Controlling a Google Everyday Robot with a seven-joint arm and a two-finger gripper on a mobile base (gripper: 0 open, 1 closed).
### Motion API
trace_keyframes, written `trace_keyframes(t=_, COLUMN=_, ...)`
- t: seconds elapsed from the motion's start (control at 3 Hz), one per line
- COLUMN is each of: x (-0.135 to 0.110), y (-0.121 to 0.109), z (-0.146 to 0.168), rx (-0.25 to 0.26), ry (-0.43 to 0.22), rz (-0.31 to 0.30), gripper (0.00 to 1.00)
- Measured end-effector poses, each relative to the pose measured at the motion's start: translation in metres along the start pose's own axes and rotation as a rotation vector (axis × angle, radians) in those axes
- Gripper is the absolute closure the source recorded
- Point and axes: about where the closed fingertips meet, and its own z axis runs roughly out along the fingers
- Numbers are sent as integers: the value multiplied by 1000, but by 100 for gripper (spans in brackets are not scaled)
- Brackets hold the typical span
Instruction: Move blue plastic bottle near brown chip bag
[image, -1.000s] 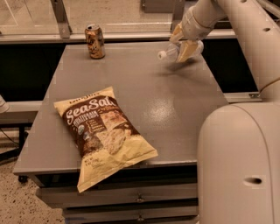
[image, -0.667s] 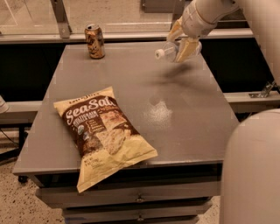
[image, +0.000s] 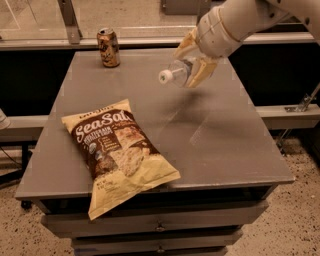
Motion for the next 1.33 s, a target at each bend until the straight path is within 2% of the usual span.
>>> trace_keyframes(t=0.33, x=-38, y=35, z=22, rx=-24, ry=-58, rz=-27, gripper=100)
trace_keyframes(t=0.67, x=-65, y=50, z=49, rx=-10, ry=-114, rz=-45, gripper=100)
trace_keyframes(t=1.0, x=-70, y=53, z=63, rx=44, ry=-198, rz=-82, gripper=100)
trace_keyframes(t=1.33, x=-60, y=54, z=65, rx=83, ry=-289, rz=-177, gripper=100)
